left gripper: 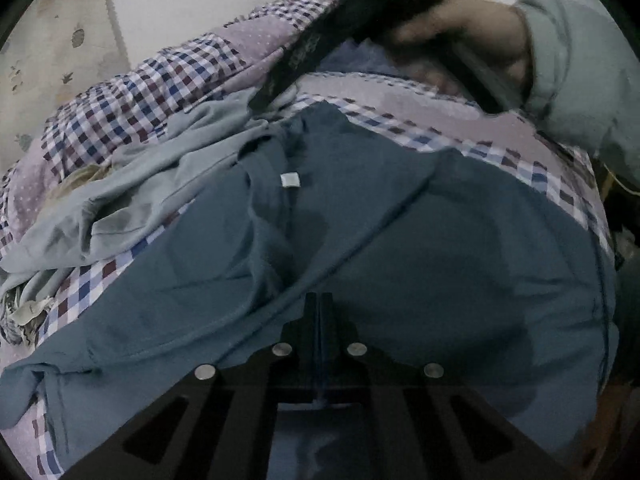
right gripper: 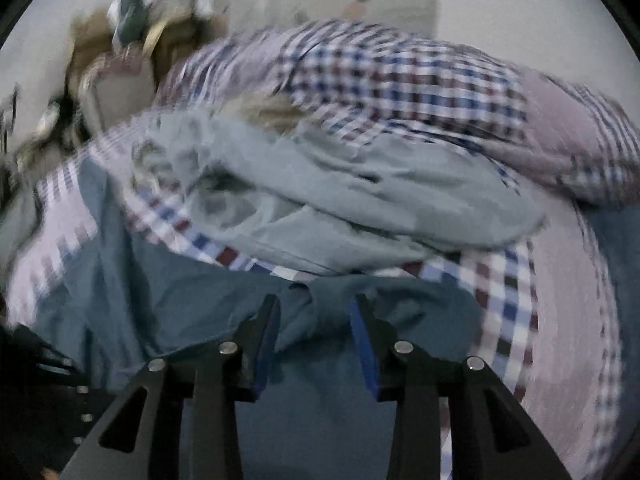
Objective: Fold clothes
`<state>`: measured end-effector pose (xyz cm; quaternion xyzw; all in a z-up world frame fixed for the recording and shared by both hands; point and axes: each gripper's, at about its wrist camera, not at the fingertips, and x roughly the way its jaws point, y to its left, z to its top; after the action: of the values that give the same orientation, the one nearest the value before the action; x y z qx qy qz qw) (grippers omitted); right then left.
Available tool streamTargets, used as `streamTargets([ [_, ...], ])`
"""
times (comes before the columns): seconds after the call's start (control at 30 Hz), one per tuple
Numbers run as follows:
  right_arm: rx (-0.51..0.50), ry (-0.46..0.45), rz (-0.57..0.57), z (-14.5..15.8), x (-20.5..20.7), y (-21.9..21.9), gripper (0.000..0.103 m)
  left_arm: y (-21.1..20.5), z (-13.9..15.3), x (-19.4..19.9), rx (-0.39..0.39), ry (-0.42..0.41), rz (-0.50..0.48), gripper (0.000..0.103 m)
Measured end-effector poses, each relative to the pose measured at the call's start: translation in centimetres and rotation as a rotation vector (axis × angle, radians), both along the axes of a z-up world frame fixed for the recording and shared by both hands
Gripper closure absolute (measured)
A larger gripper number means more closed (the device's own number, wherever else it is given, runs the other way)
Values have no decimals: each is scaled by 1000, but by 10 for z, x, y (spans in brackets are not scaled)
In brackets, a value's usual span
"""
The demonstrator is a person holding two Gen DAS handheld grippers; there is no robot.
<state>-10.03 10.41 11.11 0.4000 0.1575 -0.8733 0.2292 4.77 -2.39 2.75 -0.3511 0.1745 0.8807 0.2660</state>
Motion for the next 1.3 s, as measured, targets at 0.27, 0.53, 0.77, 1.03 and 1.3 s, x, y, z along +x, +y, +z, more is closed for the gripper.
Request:
streamTargets([
  [0.27, 265, -19, 8, -61, -33, -48, 66, -22, 20, 2, 54, 52, 54, 103],
  [0.53, 29, 77, -242, -40, -6, 8, 102, -23, 16, 5, 24, 50, 55, 103],
  [0.77, -233, -107, -479, -62, 64, 98, 99, -23, 15, 9, 1, 63, 43, 103],
  [1.03, -241, -143, -478, -59, 90, 125, 94, -21, 18, 17, -70, 150, 28, 84],
  [1.3, -306, -72, -440, -47, 99, 113, 86, -4, 18, 14, -120, 224, -11, 32],
])
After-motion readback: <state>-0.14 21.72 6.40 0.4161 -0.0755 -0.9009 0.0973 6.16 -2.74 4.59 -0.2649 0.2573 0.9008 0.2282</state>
